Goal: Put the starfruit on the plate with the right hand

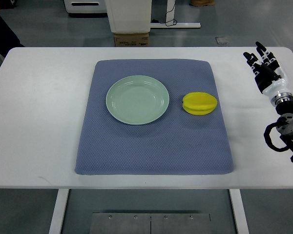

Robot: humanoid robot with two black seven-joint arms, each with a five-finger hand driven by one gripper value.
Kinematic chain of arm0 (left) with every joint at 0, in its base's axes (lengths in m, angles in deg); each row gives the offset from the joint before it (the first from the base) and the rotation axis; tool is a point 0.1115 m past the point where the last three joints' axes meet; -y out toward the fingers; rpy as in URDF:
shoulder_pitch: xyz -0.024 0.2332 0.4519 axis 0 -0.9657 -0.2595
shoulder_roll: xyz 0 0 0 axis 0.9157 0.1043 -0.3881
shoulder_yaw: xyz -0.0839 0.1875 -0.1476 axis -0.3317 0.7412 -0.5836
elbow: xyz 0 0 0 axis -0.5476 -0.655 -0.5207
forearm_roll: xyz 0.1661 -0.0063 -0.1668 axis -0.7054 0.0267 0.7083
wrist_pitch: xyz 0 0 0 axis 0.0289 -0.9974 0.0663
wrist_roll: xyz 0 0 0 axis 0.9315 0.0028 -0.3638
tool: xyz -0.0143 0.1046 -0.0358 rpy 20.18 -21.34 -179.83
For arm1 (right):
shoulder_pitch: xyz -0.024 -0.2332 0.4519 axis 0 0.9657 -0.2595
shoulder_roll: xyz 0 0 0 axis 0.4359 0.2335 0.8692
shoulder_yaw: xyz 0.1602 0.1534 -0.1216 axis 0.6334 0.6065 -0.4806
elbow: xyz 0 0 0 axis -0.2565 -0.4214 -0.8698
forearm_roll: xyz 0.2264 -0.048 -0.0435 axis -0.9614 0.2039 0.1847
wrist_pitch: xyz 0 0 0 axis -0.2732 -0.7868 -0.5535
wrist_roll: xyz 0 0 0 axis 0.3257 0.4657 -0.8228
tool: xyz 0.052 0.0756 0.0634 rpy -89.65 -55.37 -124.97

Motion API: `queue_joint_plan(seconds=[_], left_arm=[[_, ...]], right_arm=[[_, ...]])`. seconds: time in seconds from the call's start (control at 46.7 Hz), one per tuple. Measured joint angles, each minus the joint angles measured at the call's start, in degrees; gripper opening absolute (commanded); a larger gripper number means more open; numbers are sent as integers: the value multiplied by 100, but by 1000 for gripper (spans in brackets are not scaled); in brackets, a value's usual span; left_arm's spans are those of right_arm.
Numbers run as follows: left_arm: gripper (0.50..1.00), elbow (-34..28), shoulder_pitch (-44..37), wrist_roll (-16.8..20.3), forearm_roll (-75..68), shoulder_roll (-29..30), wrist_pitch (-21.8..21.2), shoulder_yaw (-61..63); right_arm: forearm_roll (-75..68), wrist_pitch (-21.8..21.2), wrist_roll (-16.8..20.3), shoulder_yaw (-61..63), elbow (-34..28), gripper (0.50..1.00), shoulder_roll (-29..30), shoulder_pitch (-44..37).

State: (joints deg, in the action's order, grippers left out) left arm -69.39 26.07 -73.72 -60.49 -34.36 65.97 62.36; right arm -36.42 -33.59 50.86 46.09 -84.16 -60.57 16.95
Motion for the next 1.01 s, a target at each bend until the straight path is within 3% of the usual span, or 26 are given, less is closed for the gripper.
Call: queue_joint_plan(seconds=[1.006], left_arm=[[1000, 0, 0, 0, -5, 0, 3, 1]], right_arm=[[0, 0, 0, -4, 1, 1000, 1, 1]])
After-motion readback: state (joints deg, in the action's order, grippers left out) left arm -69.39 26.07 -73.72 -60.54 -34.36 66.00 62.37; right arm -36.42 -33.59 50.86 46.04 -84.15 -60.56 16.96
